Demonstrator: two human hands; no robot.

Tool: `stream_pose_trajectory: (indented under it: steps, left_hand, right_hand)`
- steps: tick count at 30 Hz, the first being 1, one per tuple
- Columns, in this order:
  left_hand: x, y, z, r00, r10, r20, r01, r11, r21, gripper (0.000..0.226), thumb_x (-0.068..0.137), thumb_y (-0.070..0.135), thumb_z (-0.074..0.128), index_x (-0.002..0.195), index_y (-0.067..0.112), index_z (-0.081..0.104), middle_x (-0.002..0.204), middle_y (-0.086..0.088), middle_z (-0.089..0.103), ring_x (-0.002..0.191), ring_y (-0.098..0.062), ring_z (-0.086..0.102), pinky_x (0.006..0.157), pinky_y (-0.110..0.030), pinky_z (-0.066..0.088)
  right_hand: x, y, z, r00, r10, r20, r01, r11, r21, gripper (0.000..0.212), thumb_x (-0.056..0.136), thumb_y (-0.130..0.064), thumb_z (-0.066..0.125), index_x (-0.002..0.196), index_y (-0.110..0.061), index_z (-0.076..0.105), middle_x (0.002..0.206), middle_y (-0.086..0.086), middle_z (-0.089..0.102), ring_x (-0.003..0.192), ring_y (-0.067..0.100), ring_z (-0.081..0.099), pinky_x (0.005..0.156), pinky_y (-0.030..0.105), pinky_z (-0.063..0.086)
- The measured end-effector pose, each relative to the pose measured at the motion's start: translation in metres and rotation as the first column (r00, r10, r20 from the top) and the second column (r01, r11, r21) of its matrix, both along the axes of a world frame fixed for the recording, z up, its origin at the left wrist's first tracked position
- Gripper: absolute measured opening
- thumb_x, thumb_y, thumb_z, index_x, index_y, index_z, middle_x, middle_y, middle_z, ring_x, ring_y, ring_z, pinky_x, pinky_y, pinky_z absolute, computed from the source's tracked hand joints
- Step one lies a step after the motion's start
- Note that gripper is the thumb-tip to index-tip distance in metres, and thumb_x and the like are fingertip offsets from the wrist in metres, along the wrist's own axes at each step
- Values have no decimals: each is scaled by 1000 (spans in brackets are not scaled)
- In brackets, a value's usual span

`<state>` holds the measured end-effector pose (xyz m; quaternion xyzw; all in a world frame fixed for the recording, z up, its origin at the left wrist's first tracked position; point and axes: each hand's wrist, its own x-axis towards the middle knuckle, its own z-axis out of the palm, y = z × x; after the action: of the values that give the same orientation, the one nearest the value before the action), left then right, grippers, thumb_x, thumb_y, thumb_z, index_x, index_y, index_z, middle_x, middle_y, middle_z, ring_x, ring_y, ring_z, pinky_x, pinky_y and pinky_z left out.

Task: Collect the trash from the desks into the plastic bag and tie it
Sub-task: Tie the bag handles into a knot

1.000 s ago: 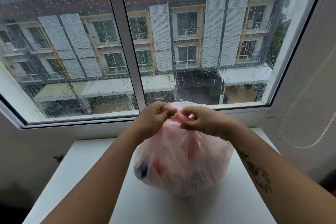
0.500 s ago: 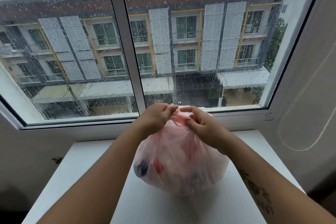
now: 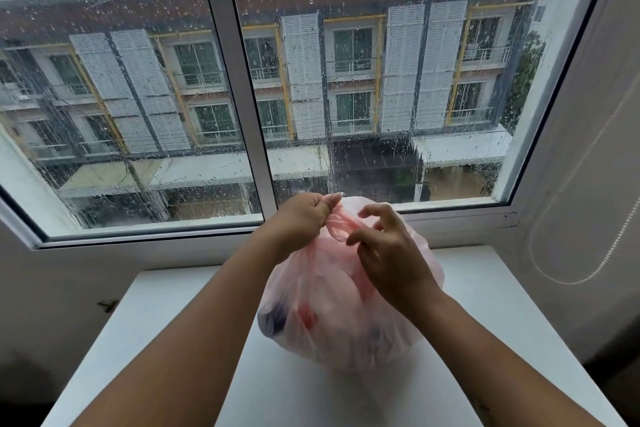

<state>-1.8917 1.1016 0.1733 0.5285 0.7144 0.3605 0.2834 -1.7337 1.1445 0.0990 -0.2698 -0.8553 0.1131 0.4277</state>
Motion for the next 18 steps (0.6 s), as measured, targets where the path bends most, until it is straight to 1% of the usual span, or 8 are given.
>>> stream_pose_trajectory:
  steps: [2, 5, 7, 9, 10, 12, 14, 18]
  left_hand:
    - [0, 0, 0, 1000, 3, 16, -3, 1000, -2, 48, 101, 43, 44, 62, 16, 52, 62, -8, 44, 54, -17, 35, 52, -30, 26]
    - [-1, 1, 0, 1000, -3, 26, 3, 1000, -7, 49, 101, 44, 43, 63, 16, 51, 61, -7, 44, 51, -15, 36, 50, -27, 29]
    - [-1, 1, -1, 998, -10, 61, 10, 1000, 1, 48, 100, 45, 44, 64, 15, 53, 65, -12, 46, 57, -18, 39, 56, -29, 32]
    - [-2, 1, -3, 994, -22, 112, 19, 999, 27, 47, 99, 45, 47, 63, 16, 56, 66, -13, 48, 60, -20, 38, 57, -31, 31]
    - [-3, 0, -3, 992, -20, 128, 14, 999, 50, 46, 98, 45, 49, 63, 16, 57, 63, -12, 47, 58, -19, 38, 55, -31, 29]
    - [-8, -2, -6, 988, -3, 152, -12, 995, 96, 43, 96, 45, 53, 69, 13, 61, 58, -8, 49, 51, -16, 38, 51, -29, 28]
    - [-16, -7, -11, 961, -41, 273, 10, 993, 116, 40, 93, 44, 56, 79, 8, 65, 60, -5, 52, 53, -13, 39, 51, -27, 28]
    - [-25, -14, -15, 757, -163, 633, 84, 984, 154, 38, 87, 30, 58, 106, -2, 68, 70, -6, 57, 63, -13, 51, 58, -23, 40]
  right_hand:
    - [-1, -2, 2, 999, -47, -5, 46, 991, -127, 29, 82, -30, 52, 92, -13, 73, 111, 7, 51, 99, 26, 56, 85, 39, 51]
    - [-6, -7, 8, 996, -74, -45, 55, 940, -338, 54, 75, -65, 54, 97, -20, 74, 107, -3, 48, 104, 18, 52, 92, 35, 45]
    - [-13, -7, 10, 995, -100, -31, 76, 896, -437, 59, 68, -73, 59, 98, -24, 75, 111, -4, 49, 109, 18, 48, 96, 36, 41]
    - [-21, -5, 8, 995, -101, 3, 89, 866, -492, 44, 71, -65, 67, 98, -31, 75, 116, -7, 51, 113, 19, 46, 98, 42, 40]
    - [-23, -5, 8, 995, -97, -39, 63, 853, -519, 36, 74, -59, 69, 96, -32, 76, 116, -9, 52, 113, 19, 48, 98, 42, 41]
    - [-22, -5, 10, 974, -86, -209, -56, 805, -591, 22, 80, -46, 71, 91, -28, 76, 111, -10, 55, 109, 13, 54, 95, 33, 44]
    - [-14, -4, 18, 934, -91, -346, -170, 739, -652, 13, 82, -33, 73, 85, -21, 74, 109, -3, 59, 104, 10, 58, 90, 21, 45]
    - [-3, -2, 30, 888, -100, -448, -300, 612, -732, 17, 84, -29, 70, 87, -12, 72, 97, 18, 68, 84, 21, 61, 78, 38, 49]
